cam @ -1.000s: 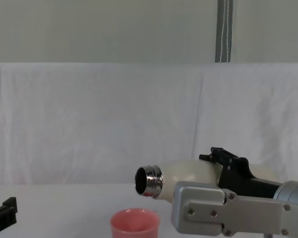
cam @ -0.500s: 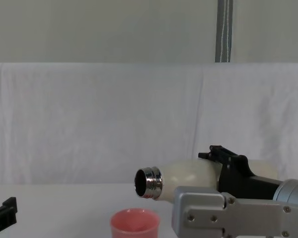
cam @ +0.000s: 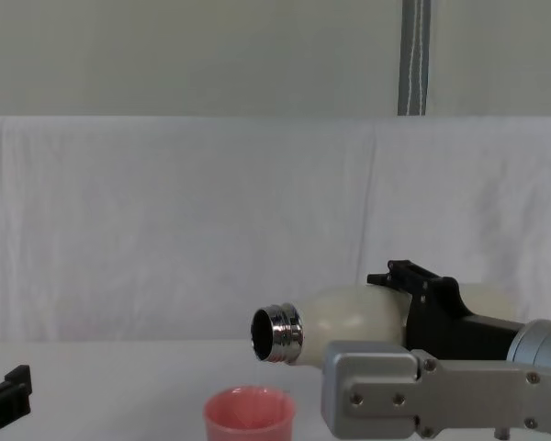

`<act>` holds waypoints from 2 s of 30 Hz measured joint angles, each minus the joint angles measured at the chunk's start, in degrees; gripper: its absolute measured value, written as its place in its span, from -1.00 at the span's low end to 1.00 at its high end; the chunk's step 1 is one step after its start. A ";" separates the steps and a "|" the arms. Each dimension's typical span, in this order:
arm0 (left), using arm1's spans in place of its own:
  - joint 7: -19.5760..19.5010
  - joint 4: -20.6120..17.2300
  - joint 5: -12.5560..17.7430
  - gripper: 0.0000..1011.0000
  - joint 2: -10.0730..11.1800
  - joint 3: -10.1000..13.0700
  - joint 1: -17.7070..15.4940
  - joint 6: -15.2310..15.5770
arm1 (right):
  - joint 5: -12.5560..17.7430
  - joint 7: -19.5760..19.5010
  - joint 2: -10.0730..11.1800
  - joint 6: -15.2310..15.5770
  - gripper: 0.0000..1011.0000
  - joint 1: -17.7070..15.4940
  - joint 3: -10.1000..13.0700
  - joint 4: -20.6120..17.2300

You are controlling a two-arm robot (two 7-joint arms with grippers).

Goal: Grasp the thermos with one hand and pour water into the cup lid.

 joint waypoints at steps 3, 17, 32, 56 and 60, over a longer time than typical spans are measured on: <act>0.00 0.00 0.00 0.98 0.01 0.00 0.00 0.00 | -0.06 0.26 0.12 0.00 0.88 0.11 -0.09 -0.14; 0.00 0.00 0.00 0.98 0.00 0.00 0.00 0.00 | -0.27 0.69 0.42 0.11 0.88 0.34 -0.34 -0.44; 0.00 0.00 0.00 0.98 0.00 0.00 0.00 0.00 | -1.05 0.71 0.71 0.55 0.88 0.51 -0.63 -0.73; 0.00 0.00 0.00 0.98 0.01 0.00 0.00 0.00 | -1.54 0.86 1.03 0.89 0.88 0.38 -0.73 -1.09; 0.00 0.00 0.00 0.98 0.00 0.00 0.00 0.00 | -1.60 0.86 1.03 0.92 0.88 0.35 -0.73 -1.09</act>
